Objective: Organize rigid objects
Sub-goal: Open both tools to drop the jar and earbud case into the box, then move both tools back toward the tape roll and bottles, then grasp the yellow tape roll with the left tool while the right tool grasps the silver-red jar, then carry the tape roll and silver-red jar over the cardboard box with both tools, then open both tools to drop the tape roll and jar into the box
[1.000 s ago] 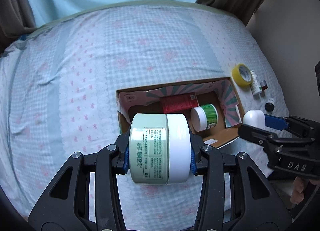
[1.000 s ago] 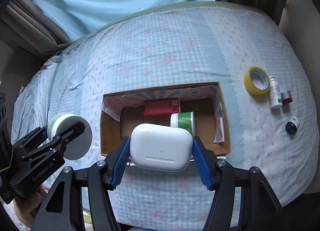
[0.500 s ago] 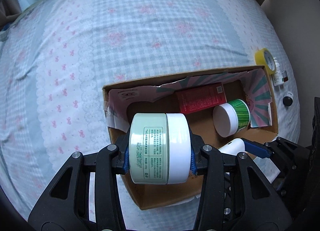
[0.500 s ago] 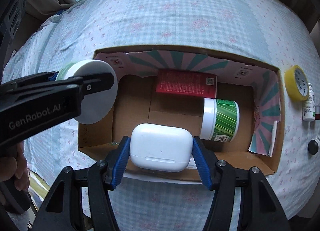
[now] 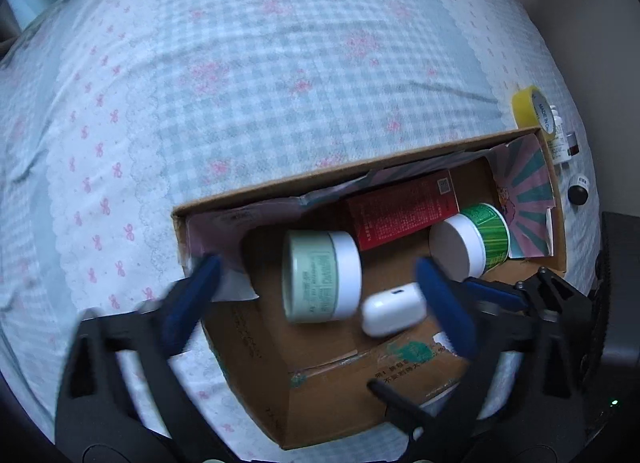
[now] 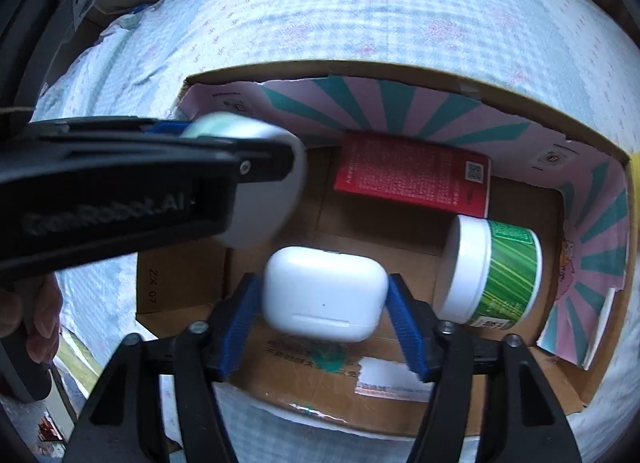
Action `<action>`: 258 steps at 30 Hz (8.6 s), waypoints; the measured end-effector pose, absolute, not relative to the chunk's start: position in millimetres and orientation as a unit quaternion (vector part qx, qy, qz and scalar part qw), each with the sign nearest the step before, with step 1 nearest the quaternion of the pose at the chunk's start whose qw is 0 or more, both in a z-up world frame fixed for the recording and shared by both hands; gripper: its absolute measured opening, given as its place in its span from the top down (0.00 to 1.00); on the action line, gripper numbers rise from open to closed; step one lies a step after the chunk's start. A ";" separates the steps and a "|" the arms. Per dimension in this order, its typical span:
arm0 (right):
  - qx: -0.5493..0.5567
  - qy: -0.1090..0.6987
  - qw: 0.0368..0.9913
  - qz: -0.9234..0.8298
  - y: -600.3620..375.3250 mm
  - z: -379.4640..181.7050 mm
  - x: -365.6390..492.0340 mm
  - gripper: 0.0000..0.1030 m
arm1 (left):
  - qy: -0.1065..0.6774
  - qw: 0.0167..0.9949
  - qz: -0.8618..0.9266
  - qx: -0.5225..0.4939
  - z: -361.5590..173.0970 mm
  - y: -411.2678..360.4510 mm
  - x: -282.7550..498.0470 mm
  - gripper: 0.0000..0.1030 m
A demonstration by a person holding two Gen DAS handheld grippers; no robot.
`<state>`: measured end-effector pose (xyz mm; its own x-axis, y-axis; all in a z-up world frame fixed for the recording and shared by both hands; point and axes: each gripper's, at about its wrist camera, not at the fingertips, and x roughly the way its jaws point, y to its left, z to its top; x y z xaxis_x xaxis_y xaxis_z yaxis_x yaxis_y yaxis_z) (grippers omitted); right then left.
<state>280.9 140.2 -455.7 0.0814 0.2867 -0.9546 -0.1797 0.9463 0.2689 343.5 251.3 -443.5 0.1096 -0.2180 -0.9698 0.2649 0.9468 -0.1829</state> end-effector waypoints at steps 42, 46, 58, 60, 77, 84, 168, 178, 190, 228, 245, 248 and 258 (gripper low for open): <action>-0.001 0.578 0.814 0.067 53.1 -268.5 154.5 0.00 | 0.498 0.863 -0.084 -0.038 -222.5 250.5 163.0 0.00; 0.010 0.561 0.827 0.041 11.5 -249.0 140.2 0.00 | 0.488 0.867 -0.092 -0.038 -209.6 212.0 147.6 0.00; 0.000 0.535 0.844 0.046 -155.2 -243.8 123.7 0.00 | 0.480 0.874 -0.050 -0.053 -209.6 38.6 122.7 0.00; -0.007 0.535 0.844 0.048 -186.0 -246.2 124.8 0.00 | 0.489 0.869 -0.046 -0.056 -213.8 11.9 124.8 0.00; 0.045 0.564 0.825 0.018 -328.2 -289.2 187.7 0.00 | 0.564 0.822 -0.077 -0.009 -305.1 -112.9 209.3 0.00; 0.053 0.593 0.804 0.016 -351.0 -343.6 233.5 0.00 | 0.614 0.784 -0.092 0.009 -385.4 -135.4 270.6 0.00; 0.155 0.517 0.833 0.124 -304.0 -251.0 246.1 0.52 | 0.459 0.885 -0.076 -0.017 -220.6 -61.5 252.2 0.06; 0.140 0.501 0.830 0.199 -191.8 -206.6 224.3 0.51 | 0.449 0.891 -0.013 -0.071 -189.9 66.0 199.0 0.06; 0.160 0.519 0.819 0.184 -68.1 -219.8 216.3 0.52 | 0.493 0.868 -0.029 -0.058 -227.8 201.4 191.7 0.06; 0.084 0.673 0.734 0.025 1.6 -428.1 274.5 0.51 | 0.625 0.766 -0.136 0.071 -441.5 228.3 279.4 0.06; 0.070 0.638 0.765 0.044 5.8 -420.3 270.6 0.00 | 0.621 0.772 -0.121 0.060 -421.4 241.3 272.7 0.00; 0.072 0.634 0.769 0.045 7.6 -415.9 267.2 0.00 | 0.617 0.776 -0.116 0.053 -414.3 245.4 268.7 0.00; 0.072 0.613 0.786 0.044 9.3 -381.2 249.8 0.00 | 0.583 0.807 -0.088 0.044 -362.8 250.3 243.7 0.00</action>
